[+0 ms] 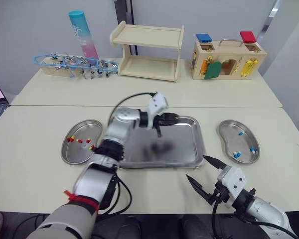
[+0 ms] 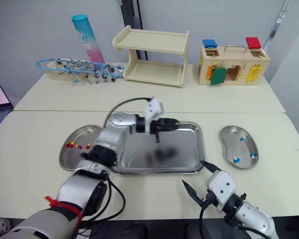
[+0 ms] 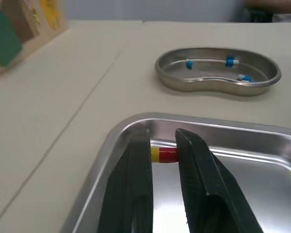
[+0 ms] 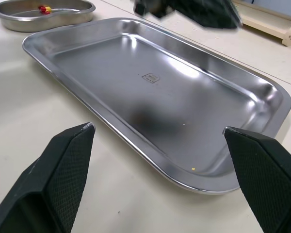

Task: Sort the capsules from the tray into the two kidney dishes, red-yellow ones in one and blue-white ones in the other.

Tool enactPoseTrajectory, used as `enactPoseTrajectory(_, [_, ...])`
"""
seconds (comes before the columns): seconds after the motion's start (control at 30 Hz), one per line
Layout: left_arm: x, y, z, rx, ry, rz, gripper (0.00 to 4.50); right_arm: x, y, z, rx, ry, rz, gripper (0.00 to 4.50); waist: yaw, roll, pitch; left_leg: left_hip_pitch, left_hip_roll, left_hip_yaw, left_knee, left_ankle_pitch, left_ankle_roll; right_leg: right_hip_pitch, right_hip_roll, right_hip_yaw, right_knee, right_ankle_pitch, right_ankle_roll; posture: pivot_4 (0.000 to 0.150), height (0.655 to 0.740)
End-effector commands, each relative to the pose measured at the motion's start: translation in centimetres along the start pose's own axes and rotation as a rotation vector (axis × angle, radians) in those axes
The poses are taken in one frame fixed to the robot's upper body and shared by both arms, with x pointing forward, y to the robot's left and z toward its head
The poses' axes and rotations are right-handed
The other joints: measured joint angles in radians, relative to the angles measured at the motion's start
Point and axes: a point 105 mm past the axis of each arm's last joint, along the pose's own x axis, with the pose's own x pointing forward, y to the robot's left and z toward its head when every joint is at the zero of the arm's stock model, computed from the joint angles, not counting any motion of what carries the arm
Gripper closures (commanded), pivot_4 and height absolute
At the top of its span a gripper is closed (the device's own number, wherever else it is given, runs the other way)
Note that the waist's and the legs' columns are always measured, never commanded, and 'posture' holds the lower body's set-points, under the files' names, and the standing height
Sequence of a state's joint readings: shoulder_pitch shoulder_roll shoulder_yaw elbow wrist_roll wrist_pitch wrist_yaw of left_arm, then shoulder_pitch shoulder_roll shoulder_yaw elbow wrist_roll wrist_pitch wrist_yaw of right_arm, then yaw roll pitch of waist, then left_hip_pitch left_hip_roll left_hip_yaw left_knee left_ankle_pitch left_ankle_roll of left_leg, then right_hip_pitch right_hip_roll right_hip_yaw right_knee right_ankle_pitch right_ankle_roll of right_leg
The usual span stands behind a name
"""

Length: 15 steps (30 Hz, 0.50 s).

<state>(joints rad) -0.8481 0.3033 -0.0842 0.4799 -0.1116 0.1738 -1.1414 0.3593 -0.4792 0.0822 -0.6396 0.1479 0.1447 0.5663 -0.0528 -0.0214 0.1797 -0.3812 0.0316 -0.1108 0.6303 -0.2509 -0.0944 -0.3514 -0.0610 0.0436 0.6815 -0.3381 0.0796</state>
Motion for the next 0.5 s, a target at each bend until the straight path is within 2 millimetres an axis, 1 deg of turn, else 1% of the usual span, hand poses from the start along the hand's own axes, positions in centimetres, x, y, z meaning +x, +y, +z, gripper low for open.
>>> enactPoseTrajectory(0.03, [-5.1,0.7,1.4,-0.032,-0.022,0.149,4.1,0.9,0.3,1.1,-0.028,-0.051,0.106,0.0,-0.005,0.0,0.0,0.0,0.0,0.0,0.0,0.0,0.0,0.0,0.0,0.0,0.0,0.0,0.0,0.15,0.74])
enactPoseTrajectory(0.07, [-7.2,1.0,1.3,-0.048,-0.008,0.22,4.1,1.2,0.4,1.2,-0.035,-0.057,0.149,0.0,-0.009,0.0,0.0,0.0,0.0,0.0,0.0,0.0,0.0,0.0,0.0,0.0,0.0,0.0,0.0,0.15,0.74])
enactPoseTrajectory(0.17, [-10.5,1.0,1.1,-0.086,0.012,0.342,4.1,1.6,0.6,1.4,-0.044,-0.066,0.229,0.0,-0.002,0.0,0.0,0.0,0.0,-0.001,0.0,0.0,0.0,0.0,0.0,-0.001,0.001,0.0,0.0,0.15,0.74])
enactPoseTrajectory(0.2, [-12.3,1.2,0.8,-0.13,0.01,0.414,4.1,1.9,0.8,1.5,-0.047,-0.068,0.273,0.0,0.004,0.0,0.0,0.0,0.0,-0.001,0.0,0.0,0.0,0.0,0.0,-0.001,0.0,0.0,0.0,0.15,0.74])
enactPoseTrajectory(0.23, [-13.6,1.2,0.6,-0.162,0.009,0.465,4.1,2.1,0.9,1.6,-0.049,-0.069,0.305,0.0,0.007,0.0,0.0,0.0,0.0,-0.001,0.001,0.0,0.0,0.001,0.0,-0.001,0.0,0.0,0.0,0.15,0.74])
enactPoseTrajectory(0.3, [-16.4,0.8,-0.1,-0.189,0.045,0.556,4.1,2.6,1.1,2.0,-0.056,-0.08,0.365,0.0,0.013,0.0,0.001,0.0,0.0,-0.001,0.002,0.0,0.0,0.001,-0.001,-0.001,0.0,0.0,0.0,0.15,0.74])
enactPoseTrajectory(0.37, [-19.9,-0.1,-1.0,-0.195,0.103,0.674,4.1,3.7,0.9,3.2,-0.068,-0.123,0.42,0.0,0.008,-0.001,0.001,0.0,0.0,-0.001,0.001,0.0,0.0,0.001,0.0,-0.001,0.0,0.0,0.0,0.15,0.74])
enactPoseTrajectory(0.4, [-21.1,-0.5,-1.3,-0.2,0.118,0.72,4.1,4.2,0.9,3.7,-0.071,-0.139,0.441,0.0,0.005,0.0,0.001,0.0,0.0,-0.001,0.001,0.0,0.0,0.0,0.0,0.0,0.0,0.0,0.0,0.15,0.74])
enactPoseTrajectory(0.5, [-23.1,-1.4,-2.2,-0.221,0.144,0.809,4.1,5.0,1.0,4.4,-0.071,-0.162,0.491,0.0,0.01,-0.001,0.001,0.0,0.001,-0.001,0.001,0.0,0.0,0.0,0.0,-0.001,0.001,0.0,0.0,0.15,0.74])
